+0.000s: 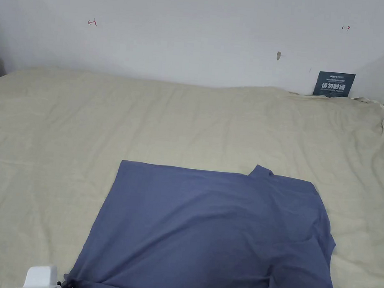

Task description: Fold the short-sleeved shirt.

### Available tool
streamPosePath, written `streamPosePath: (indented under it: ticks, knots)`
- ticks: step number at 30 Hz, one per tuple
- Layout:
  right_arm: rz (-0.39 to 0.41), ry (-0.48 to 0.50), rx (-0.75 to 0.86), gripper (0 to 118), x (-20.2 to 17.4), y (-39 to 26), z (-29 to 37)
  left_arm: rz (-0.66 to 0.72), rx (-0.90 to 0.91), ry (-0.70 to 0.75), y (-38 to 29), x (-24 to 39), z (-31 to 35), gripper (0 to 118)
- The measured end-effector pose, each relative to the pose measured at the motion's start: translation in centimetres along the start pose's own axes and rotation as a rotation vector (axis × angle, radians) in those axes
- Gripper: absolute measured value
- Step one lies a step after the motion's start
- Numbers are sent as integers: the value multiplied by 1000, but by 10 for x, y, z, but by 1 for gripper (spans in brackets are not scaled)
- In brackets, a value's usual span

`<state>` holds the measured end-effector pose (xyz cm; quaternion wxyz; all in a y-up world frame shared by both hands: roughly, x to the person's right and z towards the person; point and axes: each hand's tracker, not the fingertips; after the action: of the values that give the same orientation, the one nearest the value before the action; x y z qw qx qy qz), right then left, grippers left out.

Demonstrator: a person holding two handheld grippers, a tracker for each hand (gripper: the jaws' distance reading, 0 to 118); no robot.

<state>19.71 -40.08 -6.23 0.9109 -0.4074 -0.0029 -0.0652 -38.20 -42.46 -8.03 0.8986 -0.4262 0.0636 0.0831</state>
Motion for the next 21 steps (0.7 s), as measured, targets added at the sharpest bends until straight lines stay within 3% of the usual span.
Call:
streamPosePath:
  ticks: [8,10,13,14,15,18,19,21]
  knots:
    - [-82,-70,-178,4,4,-22,-44,-1,-36,30,-9,6,-9,0]
    - [-86,-66,-156,4,2,-23,-43,-12,-38,33,-8,7,-8,2]
    - [-77,-64,-170,5,1,-13,-38,17,-51,27,-7,6,-3,23]
    - [-78,-62,-168,8,-2,-10,-31,29,-55,24,-5,6,-1,37]
    - [-76,-63,-158,20,-3,-6,-25,41,-53,24,-3,6,3,63]
    - [-26,-64,-83,94,-11,12,-3,34,13,49,6,11,22,112]
    - [-21,-54,-33,100,-14,20,8,31,50,51,12,13,30,116]
    - [-17,-21,68,100,-21,37,30,32,127,30,25,17,47,116]
